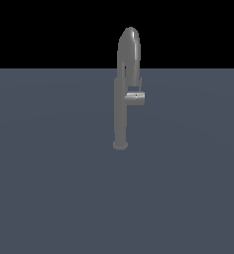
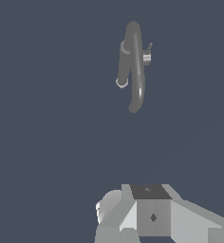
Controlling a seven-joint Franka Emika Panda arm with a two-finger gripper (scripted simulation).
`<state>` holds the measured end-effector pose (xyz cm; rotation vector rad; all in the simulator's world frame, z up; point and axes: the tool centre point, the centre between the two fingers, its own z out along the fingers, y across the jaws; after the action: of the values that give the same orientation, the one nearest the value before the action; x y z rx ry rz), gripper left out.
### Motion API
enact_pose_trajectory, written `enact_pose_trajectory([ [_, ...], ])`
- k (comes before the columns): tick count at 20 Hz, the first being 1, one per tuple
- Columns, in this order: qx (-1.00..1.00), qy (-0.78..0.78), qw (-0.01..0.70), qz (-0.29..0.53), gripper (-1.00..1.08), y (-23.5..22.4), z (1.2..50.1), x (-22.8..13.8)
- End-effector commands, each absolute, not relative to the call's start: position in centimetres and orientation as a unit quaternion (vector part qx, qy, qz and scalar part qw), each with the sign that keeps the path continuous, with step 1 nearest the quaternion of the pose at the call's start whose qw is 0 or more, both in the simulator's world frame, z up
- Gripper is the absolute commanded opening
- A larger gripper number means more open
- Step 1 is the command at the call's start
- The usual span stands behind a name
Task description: Turn on the faucet by rotating a designated handle.
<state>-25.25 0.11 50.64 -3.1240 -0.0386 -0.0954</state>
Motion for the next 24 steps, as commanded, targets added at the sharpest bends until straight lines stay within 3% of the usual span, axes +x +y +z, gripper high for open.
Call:
enact_pose_trajectory([
  [1,-0.999,-0.012,0.008,-0.031,-1.00,0.1,50.6,-25.2],
  [13,-0.999,0.011,0.030,-0.005,-1.00,0.3,50.7,-23.4],
  [24,-0.991,0.073,0.089,0.064,-1.00,0.3,50.4,-18.4],
])
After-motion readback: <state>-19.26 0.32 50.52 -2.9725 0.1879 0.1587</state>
